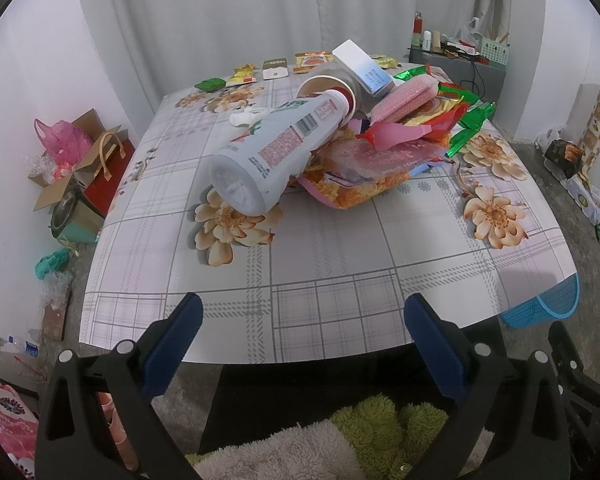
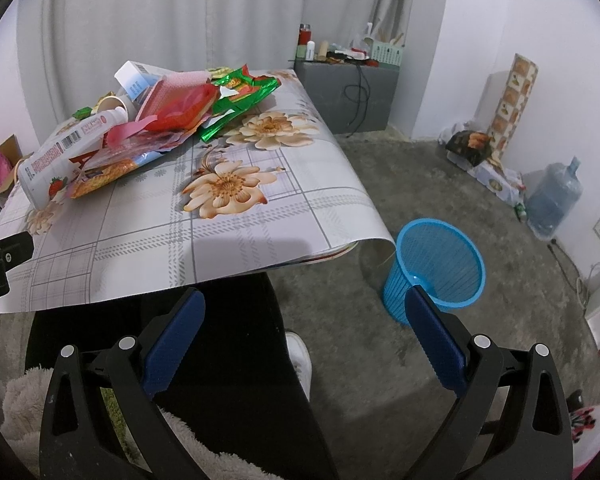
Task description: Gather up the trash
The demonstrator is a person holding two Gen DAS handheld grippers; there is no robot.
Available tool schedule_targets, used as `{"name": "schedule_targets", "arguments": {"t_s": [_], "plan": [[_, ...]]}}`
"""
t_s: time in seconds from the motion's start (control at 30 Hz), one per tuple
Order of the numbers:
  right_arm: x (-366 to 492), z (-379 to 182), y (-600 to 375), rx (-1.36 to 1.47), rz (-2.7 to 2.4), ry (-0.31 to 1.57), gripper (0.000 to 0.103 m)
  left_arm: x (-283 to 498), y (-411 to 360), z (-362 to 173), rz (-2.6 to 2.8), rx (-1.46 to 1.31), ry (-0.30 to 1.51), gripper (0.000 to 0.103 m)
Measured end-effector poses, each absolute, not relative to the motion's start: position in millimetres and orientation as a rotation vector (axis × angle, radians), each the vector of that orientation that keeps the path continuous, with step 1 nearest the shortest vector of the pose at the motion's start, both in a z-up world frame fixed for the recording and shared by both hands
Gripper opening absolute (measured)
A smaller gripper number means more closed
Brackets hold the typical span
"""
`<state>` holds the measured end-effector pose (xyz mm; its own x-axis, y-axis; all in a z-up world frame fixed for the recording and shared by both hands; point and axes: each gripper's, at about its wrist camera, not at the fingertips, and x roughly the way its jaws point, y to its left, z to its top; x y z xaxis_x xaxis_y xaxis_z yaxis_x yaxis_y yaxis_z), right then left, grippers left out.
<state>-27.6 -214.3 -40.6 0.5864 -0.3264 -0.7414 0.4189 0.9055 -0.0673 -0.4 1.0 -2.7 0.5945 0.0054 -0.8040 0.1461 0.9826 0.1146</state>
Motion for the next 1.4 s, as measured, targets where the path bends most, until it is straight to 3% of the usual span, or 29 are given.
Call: {"name": "schedule_targets", "arguments": {"t_s": [0.53,0.8,0.97,1.17,1.4], "plan": [[-22,-38,-220,0.125,-0.415,0.822,0.095,8,3,-2,-0.117,0.140,0.935,0.099],[-4,-9,-228,0.128,-0.322,0.642,0.095,15,2,10,-0.279,0.173,0.817,0.099],[25,8,-248,0.259,-0.240,0.651,0.095,22,6,17,-0.449,0.101,0.741,0.099],[77,37,-272,0.439,-0.066,0.654,0.078,28,-10,25,-0.543,0.105,0.647,0.099],[165,41,-279,0.704,0.205,0.819,0.065,23,-57,8,-0.475,0.435,0.427,0.098]]}}
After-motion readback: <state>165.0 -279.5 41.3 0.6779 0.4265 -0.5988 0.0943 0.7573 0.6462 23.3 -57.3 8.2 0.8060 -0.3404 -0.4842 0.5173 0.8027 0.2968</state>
